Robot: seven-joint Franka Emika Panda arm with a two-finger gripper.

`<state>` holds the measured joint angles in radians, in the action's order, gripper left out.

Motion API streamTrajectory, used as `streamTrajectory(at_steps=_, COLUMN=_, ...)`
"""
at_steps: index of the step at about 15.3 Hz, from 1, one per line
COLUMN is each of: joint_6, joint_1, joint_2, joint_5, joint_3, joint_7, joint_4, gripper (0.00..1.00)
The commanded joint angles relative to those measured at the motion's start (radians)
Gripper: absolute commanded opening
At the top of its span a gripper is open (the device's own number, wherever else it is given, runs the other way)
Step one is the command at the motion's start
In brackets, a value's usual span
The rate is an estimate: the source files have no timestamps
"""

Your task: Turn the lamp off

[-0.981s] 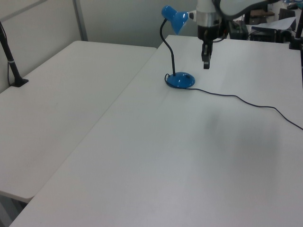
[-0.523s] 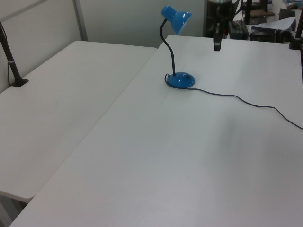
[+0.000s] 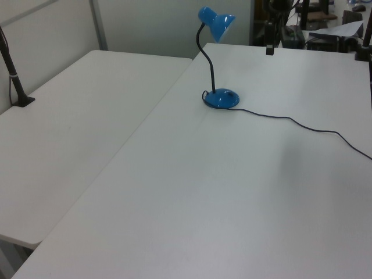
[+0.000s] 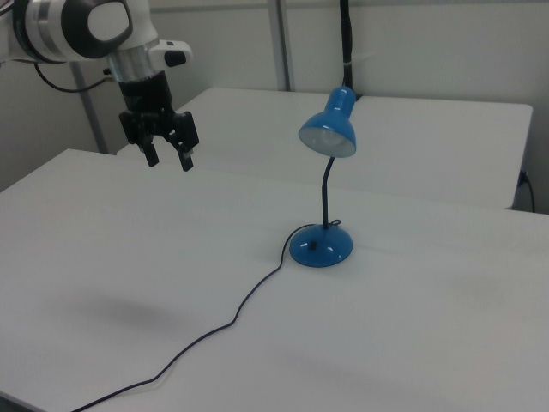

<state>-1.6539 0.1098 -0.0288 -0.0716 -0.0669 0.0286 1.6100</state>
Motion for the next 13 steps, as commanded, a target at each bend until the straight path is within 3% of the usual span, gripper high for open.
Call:
streamTrajectory(at_steps=1, joint_6=0.025, joint_1=0.025, joint_2=0.030, joint_5=-0.017, joint_3=-0.019, joint_7=0.050, joint_4=0.013, gripper=1.00)
streamTrajectory(at_steps=13, joint_6=0.028, joint_1=0.019, joint_2=0.021, joint_5=-0.007, joint_3=-0.016, joint_7=0.094, joint_4=-0.002, gripper=1.00)
